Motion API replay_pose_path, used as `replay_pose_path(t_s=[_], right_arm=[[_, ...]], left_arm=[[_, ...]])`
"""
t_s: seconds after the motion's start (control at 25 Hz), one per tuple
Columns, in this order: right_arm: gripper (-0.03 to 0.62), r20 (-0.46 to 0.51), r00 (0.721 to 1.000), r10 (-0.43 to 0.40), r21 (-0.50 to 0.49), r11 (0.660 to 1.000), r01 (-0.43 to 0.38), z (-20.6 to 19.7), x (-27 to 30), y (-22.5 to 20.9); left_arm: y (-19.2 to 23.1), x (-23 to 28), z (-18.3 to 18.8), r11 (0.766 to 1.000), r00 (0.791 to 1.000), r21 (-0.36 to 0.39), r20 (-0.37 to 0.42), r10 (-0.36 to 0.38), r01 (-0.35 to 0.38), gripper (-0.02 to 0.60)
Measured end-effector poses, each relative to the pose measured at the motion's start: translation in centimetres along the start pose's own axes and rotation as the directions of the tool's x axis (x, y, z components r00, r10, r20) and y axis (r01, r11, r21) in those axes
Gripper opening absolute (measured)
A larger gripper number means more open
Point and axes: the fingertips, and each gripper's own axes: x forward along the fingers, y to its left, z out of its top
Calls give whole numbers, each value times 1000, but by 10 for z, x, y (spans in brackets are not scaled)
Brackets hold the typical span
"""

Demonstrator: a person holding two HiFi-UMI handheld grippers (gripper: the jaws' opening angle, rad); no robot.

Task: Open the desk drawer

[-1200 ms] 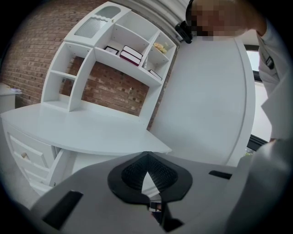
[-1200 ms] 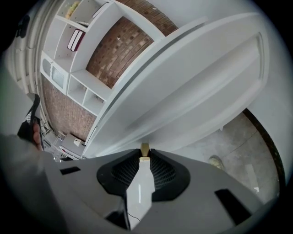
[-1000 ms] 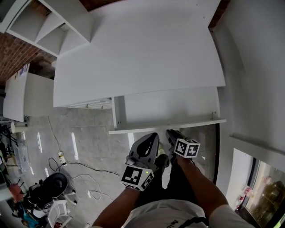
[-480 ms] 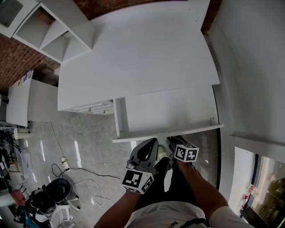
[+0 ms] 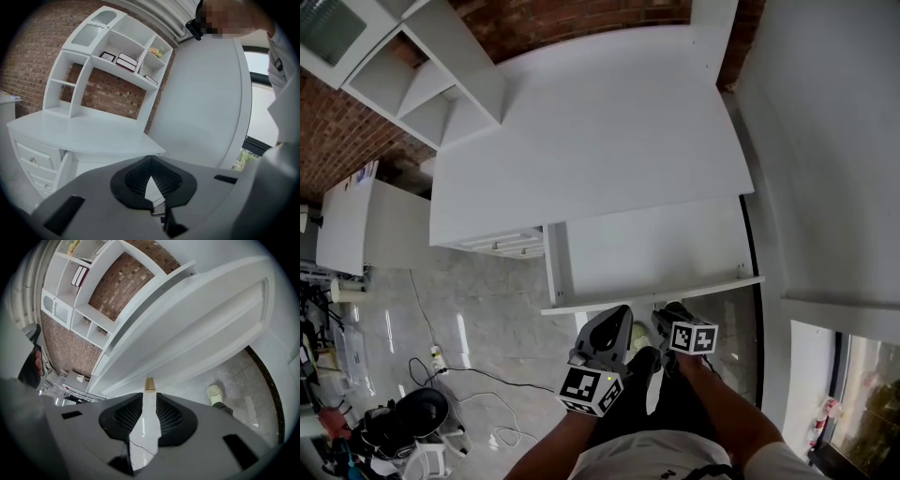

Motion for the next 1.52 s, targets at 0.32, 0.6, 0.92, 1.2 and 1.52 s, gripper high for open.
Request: replay_pose_path(t_s=[0.32, 0.6, 0.92, 1.2, 1.52], right_arm=[[68, -60, 996, 71, -85, 993, -76, 8, -52, 54], [44, 35, 985, 170, -242, 958, -157, 69, -99, 131], [25, 172, 949, 264, -478, 864, -154, 139, -153, 221], [21, 273, 899, 343, -615, 780, -111, 183, -197, 286], [18, 353, 849, 394, -698, 715, -42, 221, -233, 330]], left_arm=[[-12, -5, 25, 999, 1000, -14, 8, -29, 30, 12], [-18, -8, 65, 999, 999, -20, 20, -36, 36, 12], [-23, -20, 122, 999, 997, -18, 70, -40, 41, 12], [-32, -31, 169, 998, 992, 26, 116, -58, 56, 12], [-38, -39, 203, 997, 984, 44, 163, -74, 68, 12]])
